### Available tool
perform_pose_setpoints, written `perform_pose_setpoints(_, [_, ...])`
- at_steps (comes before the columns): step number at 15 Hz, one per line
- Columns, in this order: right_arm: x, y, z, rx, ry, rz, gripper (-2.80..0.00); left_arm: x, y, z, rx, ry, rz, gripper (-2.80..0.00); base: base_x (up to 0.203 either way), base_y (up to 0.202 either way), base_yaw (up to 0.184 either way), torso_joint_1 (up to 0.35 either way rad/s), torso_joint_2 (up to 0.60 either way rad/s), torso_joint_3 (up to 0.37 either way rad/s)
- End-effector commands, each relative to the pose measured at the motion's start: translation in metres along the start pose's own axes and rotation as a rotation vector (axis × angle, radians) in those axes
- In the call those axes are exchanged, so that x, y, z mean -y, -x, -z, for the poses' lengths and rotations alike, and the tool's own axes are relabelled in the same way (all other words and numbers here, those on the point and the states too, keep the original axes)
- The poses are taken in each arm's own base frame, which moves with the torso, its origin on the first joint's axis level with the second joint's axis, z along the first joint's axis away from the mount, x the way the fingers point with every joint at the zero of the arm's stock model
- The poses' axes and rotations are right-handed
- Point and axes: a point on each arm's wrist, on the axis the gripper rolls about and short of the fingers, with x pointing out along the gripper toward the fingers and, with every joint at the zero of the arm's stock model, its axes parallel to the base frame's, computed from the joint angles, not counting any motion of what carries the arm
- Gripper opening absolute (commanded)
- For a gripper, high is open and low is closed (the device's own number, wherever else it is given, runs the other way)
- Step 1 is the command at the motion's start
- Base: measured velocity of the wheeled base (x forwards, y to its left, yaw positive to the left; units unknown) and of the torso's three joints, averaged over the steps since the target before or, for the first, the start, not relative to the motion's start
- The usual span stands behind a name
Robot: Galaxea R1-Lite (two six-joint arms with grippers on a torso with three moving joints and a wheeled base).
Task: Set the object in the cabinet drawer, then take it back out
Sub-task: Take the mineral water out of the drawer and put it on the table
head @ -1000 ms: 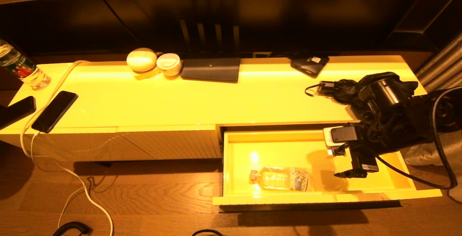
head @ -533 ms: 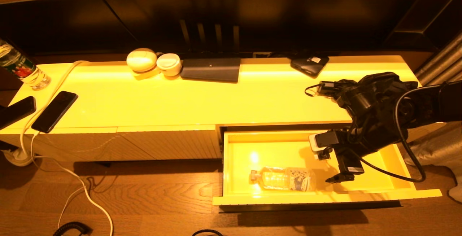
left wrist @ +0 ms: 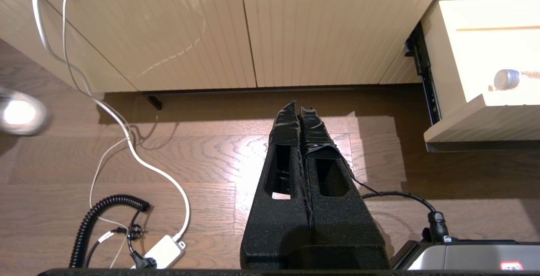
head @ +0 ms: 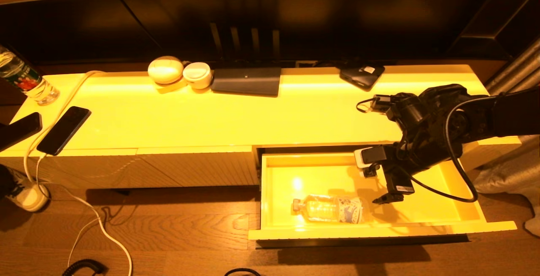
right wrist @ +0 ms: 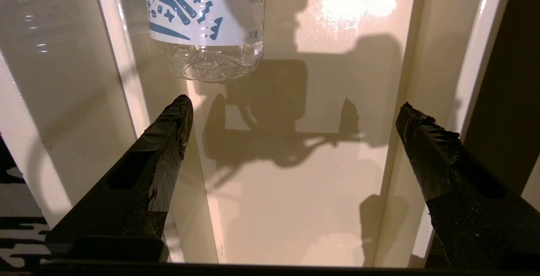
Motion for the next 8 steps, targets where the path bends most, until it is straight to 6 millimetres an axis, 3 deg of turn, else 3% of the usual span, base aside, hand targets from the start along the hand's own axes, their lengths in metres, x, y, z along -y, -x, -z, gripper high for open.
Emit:
perform_pose_setpoints(1, [-0.001,-0.006,0.001,-0.004,0.005,-0.023,0.00,0.000,0.000,0.000,-0.001,0.000,0.000,-2.80,0.000,0.000,0.000,0.000,0.00,0.000])
perform_pose_setpoints(8, [-0.004,-0.022,-0.005,-0.008,0.010,-0.071,0.00,0.000,0.000,0.000,-0.001,0.000,0.000,-2.80,0.000,0.000,0.000,0.000,0.00,0.000])
